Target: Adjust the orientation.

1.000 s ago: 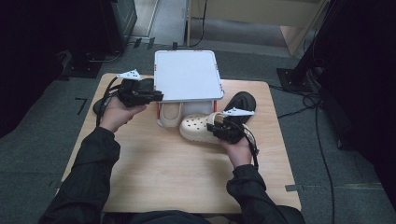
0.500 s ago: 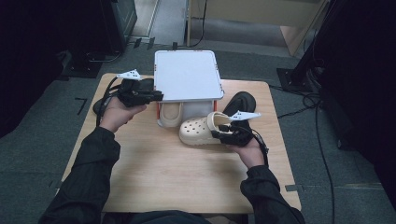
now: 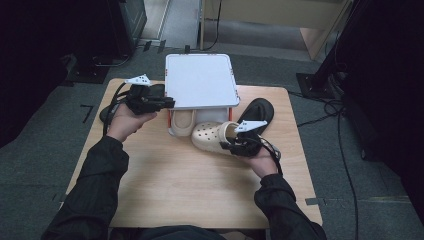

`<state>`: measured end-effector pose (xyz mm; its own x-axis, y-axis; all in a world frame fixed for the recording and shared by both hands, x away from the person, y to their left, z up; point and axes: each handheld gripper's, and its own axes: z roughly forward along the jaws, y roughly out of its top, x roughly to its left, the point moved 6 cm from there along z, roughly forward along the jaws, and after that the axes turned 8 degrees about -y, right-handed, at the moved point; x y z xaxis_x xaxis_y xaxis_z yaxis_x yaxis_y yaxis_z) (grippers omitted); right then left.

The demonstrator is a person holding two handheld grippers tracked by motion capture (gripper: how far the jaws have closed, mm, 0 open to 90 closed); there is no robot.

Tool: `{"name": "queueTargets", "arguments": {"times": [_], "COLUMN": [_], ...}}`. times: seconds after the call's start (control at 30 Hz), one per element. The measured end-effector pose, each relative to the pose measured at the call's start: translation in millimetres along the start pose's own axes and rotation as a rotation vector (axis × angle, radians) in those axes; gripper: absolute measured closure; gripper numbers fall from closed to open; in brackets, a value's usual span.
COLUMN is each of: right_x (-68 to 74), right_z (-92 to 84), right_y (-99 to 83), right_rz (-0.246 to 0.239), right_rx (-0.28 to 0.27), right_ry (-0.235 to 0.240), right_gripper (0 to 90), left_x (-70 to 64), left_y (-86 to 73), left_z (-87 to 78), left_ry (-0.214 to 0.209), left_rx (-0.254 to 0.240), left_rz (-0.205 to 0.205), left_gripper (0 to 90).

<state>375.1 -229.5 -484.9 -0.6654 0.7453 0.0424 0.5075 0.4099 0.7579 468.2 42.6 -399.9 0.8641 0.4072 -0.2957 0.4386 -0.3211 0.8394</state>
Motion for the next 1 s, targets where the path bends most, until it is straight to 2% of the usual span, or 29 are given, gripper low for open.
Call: {"name": "queueTargets", "arguments": {"times": [0.07, 0.1, 0.13, 0.17, 0.2, 0.33, 0.37, 0.6, 0.7, 0.9, 1.0], "right_x": [2.3, 3.0, 1.8, 1.8, 1.1, -0.8, -0.8, -0.5, -1.7, -2.5, -2.2], "right_z": [0.1, -0.9, -4.0, -4.0, -6.1, -14.7, -14.7, -7.4, -3.7, 9.7, 18.9], "right_y": [2.0, 4.2, 8.9, 8.9, 10.8, 19.6, 19.6, 34.8, 41.1, 48.4, 49.0], "right_rz": [0.001, 0.019, 0.101, 0.101, 0.134, 0.177, 0.177, 0.184, 0.206, 0.196, 0.210], "right_rx": [-0.007, -0.017, -0.020, -0.020, -0.024, -0.041, -0.041, -0.045, -0.057, -0.044, -0.036], "right_ry": [-0.006, -0.011, -0.007, -0.007, -0.007, -0.072, -0.072, -0.161, -0.184, -0.268, -0.286], "right_gripper": [77.8, 77.9, 78.1, 78.1, 78.1, 78.1, 78.1, 78.1, 78.1, 78.0, 77.8], "left_x": [0.0, 0.0, 0.0, 0.0, 0.1, 0.1, 0.1, 0.2, 0.3, 0.3, 0.4], "left_y": [0.0, 0.0, 0.0, 0.0, 0.0, 0.1, 0.0, 0.0, 0.0, 0.0, -0.1], "left_z": [0.0, 0.0, 0.0, 0.0, 0.1, 0.3, 0.3, 0.3, 0.4, 0.4, 0.3], "left_ry": [0.000, 0.000, 0.000, 0.000, 0.000, 0.000, 0.001, 0.001, -0.002, -0.002, -0.002], "left_rx": [0.000, -0.001, 0.000, 0.000, -0.001, -0.001, 0.000, -0.002, -0.005, -0.005, -0.005], "left_rz": [-0.001, 0.000, 0.000, 0.000, -0.001, 0.001, 0.002, 0.000, -0.002, -0.002, -0.001], "left_gripper": [77.1, 77.0, 77.1, 77.1, 77.1, 77.1, 77.1, 77.0, 77.1, 77.0, 77.1]}}
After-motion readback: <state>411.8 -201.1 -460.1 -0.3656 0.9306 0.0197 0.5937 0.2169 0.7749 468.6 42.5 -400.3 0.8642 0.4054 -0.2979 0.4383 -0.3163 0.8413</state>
